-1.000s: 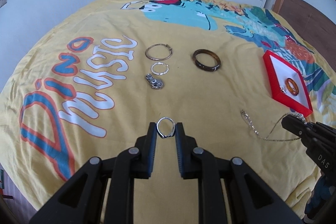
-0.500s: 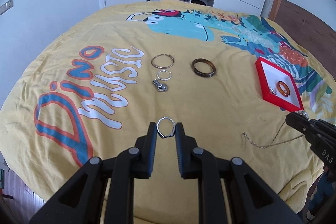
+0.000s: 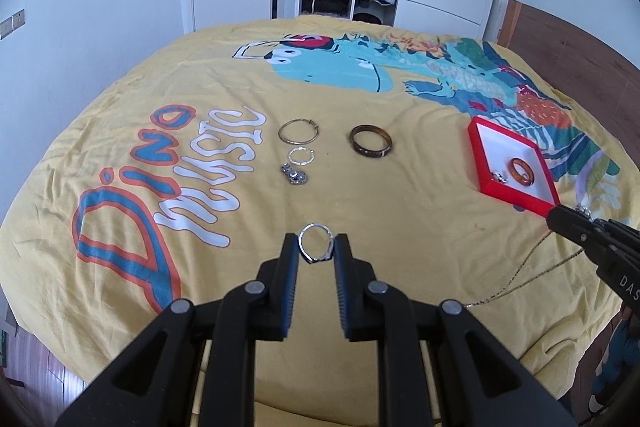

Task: Organize jewelry
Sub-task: 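Carry the silver ring and pearl necklace with both tools over the red box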

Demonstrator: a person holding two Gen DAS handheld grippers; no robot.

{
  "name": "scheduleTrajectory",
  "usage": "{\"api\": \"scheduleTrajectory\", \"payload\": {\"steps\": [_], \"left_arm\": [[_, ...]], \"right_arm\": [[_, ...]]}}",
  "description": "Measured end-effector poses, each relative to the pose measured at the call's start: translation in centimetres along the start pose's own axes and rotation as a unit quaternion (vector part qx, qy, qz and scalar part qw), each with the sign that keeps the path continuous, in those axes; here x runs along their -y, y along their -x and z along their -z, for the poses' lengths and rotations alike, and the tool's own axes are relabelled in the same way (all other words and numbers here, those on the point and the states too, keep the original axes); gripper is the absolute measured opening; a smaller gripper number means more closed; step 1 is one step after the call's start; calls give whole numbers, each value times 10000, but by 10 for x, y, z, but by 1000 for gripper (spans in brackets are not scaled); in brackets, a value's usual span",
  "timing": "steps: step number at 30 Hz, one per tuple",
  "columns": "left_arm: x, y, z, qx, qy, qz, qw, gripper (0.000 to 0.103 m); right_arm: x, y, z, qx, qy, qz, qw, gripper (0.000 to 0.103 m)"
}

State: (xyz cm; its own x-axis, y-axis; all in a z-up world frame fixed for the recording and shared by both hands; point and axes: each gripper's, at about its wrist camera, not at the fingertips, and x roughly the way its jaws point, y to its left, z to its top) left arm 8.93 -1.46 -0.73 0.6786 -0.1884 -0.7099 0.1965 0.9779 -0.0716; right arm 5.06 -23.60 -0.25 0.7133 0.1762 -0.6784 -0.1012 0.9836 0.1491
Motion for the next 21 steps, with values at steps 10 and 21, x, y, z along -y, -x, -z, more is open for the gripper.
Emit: {"api": "scheduleTrajectory", "payload": {"steps": [10,21], "left_arm": [[14,10,-2,60,-124,71,9999,16],[61,-5,-19,-59,-464,307,9984,16]], "right_arm": [[10,21,1,166,-60,77,9998,4],[54,38,-18,379,-157,324,9986,4]]}}
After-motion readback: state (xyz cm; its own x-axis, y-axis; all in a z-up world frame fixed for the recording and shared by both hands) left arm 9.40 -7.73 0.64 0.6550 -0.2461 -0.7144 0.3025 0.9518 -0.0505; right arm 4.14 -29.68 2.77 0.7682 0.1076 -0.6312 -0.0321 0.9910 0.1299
